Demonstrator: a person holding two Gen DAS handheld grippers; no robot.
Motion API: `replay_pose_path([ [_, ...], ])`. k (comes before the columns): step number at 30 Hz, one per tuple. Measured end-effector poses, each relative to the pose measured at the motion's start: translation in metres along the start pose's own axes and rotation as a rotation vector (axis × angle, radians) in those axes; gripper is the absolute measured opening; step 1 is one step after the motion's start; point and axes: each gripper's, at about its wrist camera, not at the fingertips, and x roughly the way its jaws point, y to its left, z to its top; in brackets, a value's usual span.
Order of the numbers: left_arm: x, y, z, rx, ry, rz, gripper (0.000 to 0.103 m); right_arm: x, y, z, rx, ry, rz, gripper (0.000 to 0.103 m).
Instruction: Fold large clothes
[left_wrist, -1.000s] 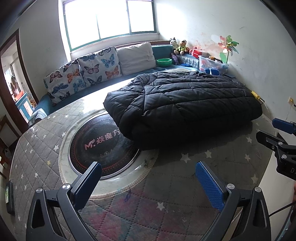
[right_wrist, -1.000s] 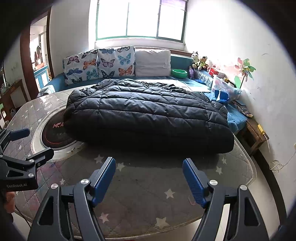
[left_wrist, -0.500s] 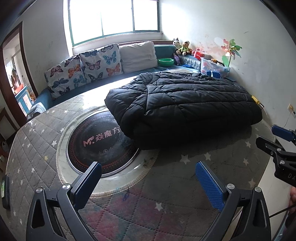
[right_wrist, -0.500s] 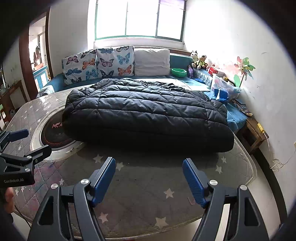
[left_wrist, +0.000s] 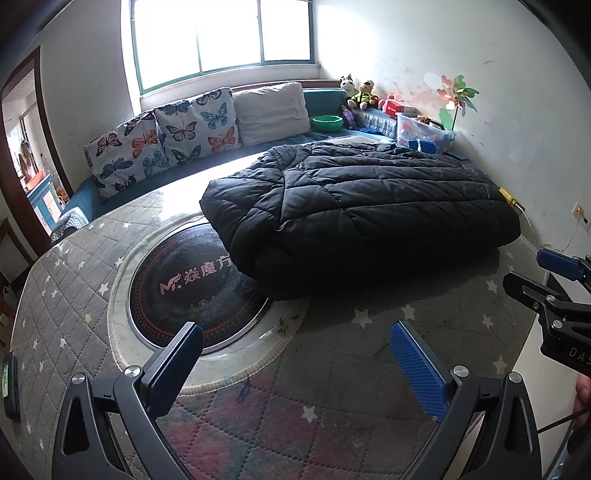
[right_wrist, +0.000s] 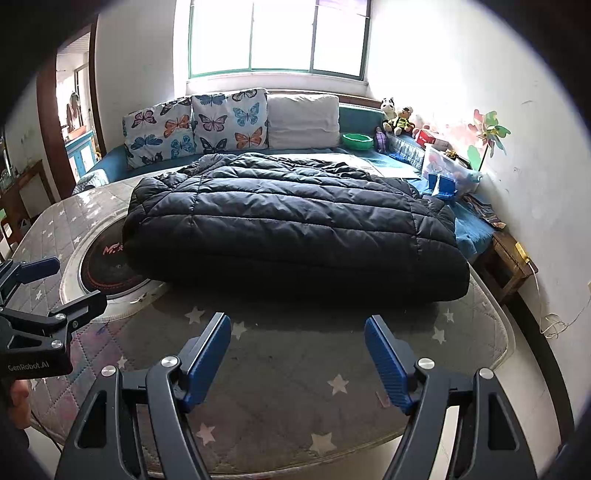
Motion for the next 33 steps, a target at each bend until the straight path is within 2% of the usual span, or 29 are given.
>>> replay_pose_path([
  [33,-0.0008,0.0004,0.0000,0.006,-0.006,0.009,0.103,0.0020,0.0070,-0.0002,-0.001,0.008,0.003,0.082],
])
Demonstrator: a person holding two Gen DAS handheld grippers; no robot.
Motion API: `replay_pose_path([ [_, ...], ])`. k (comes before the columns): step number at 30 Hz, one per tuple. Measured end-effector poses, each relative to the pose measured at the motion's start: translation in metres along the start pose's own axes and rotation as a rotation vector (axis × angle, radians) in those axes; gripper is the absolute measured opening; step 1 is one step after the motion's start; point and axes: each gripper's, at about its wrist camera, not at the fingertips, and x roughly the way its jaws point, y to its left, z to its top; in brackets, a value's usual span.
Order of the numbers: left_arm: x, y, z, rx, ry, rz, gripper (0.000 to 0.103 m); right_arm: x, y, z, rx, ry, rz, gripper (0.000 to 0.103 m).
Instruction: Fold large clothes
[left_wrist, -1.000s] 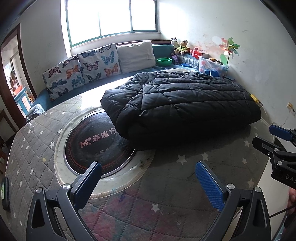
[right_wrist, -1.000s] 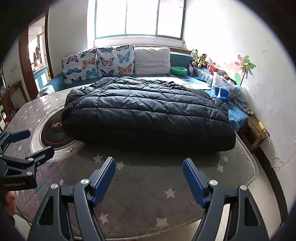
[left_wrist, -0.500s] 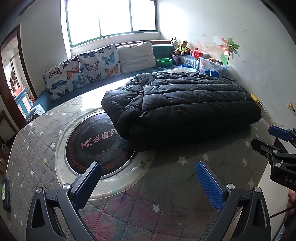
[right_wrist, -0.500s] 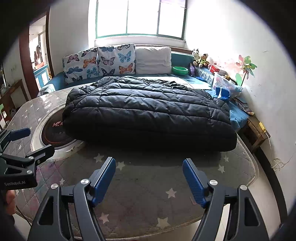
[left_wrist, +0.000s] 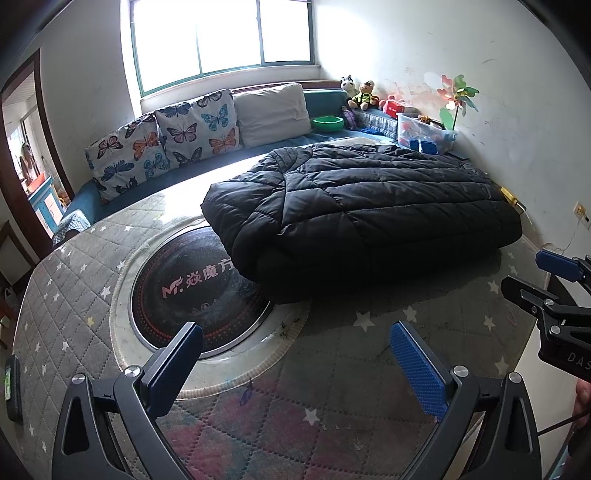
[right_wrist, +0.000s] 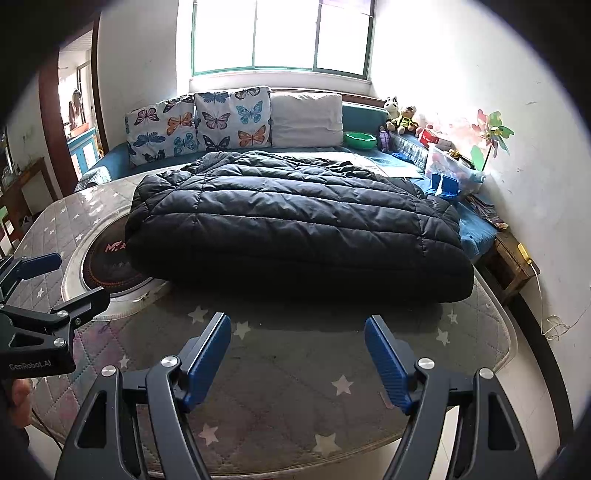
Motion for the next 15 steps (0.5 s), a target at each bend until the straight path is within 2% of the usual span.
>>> replay_pose_path([
  [15,-0.0021,0.0000,0.0003,0.012,-0.011,-0.002,0.103,0.0011,-0.0017,0.0012,-0.002,0.003,0.001,0.082],
])
